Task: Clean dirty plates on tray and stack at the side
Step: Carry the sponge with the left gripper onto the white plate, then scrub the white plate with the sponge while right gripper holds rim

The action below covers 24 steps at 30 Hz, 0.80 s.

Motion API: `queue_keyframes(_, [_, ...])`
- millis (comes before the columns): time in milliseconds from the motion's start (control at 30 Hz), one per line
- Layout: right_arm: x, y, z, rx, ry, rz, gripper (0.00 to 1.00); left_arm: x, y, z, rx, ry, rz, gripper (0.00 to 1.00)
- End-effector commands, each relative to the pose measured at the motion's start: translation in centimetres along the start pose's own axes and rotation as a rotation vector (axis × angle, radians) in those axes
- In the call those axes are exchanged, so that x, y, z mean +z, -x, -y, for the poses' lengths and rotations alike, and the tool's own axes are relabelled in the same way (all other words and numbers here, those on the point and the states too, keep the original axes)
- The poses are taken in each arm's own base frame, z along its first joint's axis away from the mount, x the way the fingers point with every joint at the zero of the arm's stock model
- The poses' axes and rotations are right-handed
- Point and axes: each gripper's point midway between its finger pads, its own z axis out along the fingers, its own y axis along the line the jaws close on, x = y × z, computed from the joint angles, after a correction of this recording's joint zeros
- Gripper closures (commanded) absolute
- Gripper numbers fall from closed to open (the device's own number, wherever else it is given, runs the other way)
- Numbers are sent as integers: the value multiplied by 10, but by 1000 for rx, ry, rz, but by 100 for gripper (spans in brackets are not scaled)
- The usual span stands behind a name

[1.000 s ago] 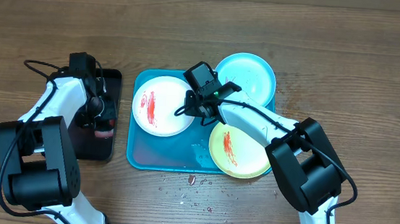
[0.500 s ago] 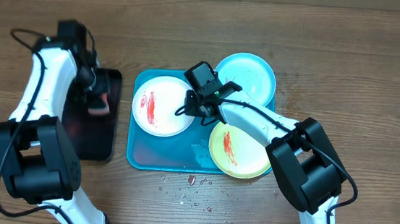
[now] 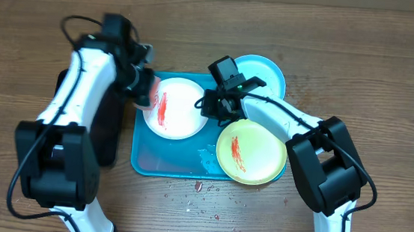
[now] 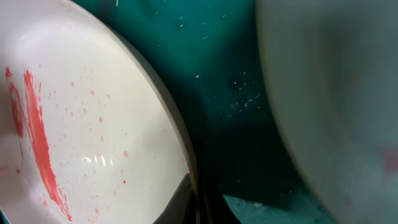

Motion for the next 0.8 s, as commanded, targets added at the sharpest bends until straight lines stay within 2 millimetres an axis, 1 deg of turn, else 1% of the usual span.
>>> queue_keyframes(0, [7, -1, 0, 2, 7, -20, 96, 31, -12, 5, -61, 51, 0, 96])
queue_keyframes(133, [7, -1, 0, 1, 7, -20, 96, 54, -12, 2, -112, 113, 54, 96])
queue_keyframes(200, [7, -1, 0, 1, 8, -19, 96, 64, -14, 6, -118, 114, 77, 96])
queue_keyframes(300, [7, -1, 0, 1, 8, -19, 96, 77, -23, 13, -100, 109, 75, 96])
queue_keyframes(433, [7, -1, 0, 1, 8, -19, 96, 86, -39, 21, -80, 97, 32, 96])
queue_keyframes(467, [7, -1, -1, 0, 9, -19, 96, 87, -42, 26, -78, 77, 20, 96])
queue_keyframes(500, [7, -1, -1, -1, 9, -20, 96, 87, -44, 35, -68, 30, 5, 96])
queue_keyframes(533, [7, -2, -2, -3, 9, -20, 96, 87, -47, 49, -46, -47, -12, 96])
queue_keyframes(600, [8, -4, -4, -8, 10, -23, 96, 80, -51, 84, 35, -254, -35, 96])
queue_keyframes(667, [8, -6, -6, -13, 10, -25, 96, 71, -53, 110, 92, -410, -37, 96])
queue_keyframes(700, [8, -6, -6, -15, 9, -26, 96, 70, -52, 113, 91, -428, -34, 96])
queue_keyframes(767, [8, -7, -6, -15, 9, -29, 96, 72, -48, 107, 56, -390, -23, 96])
